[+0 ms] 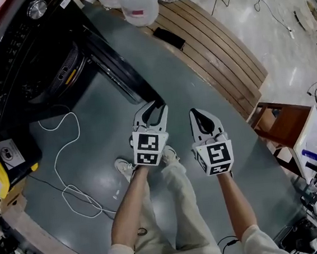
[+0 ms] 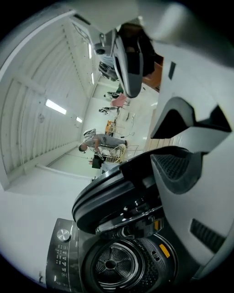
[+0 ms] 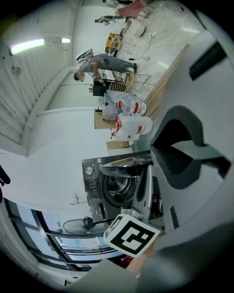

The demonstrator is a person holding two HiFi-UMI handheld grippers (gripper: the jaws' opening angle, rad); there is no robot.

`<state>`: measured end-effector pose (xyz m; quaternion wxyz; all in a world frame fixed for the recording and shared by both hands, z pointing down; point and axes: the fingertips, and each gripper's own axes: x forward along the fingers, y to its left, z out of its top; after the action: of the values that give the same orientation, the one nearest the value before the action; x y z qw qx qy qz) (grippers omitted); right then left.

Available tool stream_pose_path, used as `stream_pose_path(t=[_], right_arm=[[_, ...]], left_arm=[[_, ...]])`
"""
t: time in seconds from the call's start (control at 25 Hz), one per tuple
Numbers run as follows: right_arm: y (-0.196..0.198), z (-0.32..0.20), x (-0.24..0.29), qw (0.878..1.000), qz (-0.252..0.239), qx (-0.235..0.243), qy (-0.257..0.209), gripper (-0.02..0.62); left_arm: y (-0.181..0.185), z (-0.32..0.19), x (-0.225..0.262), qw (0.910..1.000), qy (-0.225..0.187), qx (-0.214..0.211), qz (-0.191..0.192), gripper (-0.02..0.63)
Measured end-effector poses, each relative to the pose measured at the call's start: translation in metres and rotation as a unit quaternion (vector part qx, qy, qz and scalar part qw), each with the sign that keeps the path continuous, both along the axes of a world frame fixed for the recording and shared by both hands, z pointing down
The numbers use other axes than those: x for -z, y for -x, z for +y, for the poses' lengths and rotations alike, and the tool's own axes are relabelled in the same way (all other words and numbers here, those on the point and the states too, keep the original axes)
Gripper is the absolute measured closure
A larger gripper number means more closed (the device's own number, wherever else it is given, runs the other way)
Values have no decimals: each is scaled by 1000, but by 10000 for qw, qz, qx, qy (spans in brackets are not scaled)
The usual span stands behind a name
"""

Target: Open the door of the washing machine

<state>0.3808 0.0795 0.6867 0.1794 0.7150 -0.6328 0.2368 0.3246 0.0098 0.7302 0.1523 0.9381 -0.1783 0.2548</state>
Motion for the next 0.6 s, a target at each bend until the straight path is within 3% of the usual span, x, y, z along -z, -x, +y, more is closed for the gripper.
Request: stream_pose_path(t=[0.24,0.6], right_arm=[[12,-10,5,10000,10,96,-5,597],[58,-45,17,9985,20,544,-66,597]], left_arm=[[24,3,12,10000,-45,-18,61,580],[101,-32,36,9985,-148,519,125,598]])
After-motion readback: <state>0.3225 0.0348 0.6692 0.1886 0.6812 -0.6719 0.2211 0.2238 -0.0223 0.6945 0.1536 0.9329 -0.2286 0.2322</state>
